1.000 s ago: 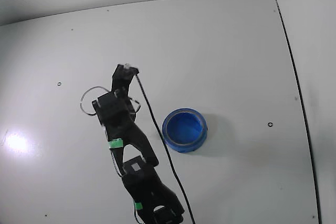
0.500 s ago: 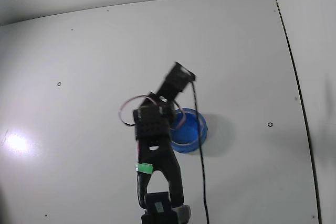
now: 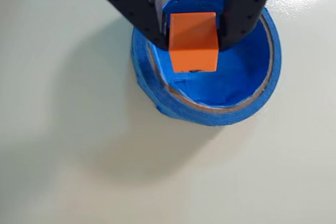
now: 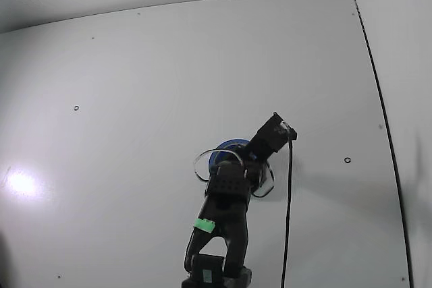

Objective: Grasp a block and put it in the bin.

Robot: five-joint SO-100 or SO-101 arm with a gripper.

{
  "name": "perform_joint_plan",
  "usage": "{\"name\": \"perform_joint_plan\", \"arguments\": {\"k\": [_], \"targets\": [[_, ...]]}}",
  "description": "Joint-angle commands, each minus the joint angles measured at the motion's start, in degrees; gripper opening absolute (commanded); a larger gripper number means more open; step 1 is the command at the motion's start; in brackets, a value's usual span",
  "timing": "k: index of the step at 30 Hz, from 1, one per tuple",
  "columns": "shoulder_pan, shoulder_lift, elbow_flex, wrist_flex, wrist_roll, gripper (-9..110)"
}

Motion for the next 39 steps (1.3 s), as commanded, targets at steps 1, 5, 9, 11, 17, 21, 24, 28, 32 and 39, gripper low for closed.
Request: {"name": "perform_joint_plan", "arguments": {"k": [1,5,9,11,17,21,24,28,32,39], "targets": [[1.1,3.8,-0.8,-1.8,-0.9,1],[1.0,3.8,-0.8,-1.8,-0.8,1],[1.0,3.8,-0.8,-1.8,-0.9,1],[1.0,3.8,-0.8,-1.8,-1.1,1],[1.0,3.8,-0.8,-1.8,-1.1,10],[1.0,3.9,-0.8,-1.8,-1.2,16],[1.0,3.9,-0.8,-1.8,-1.2,17],[1.0,3.9,-1.2,-1.7,-1.2,19],[1.0,4.5,-1.4,-1.2,-0.4,18],[1.6,24.8,1.0,-1.1,7.3,-1]]}}
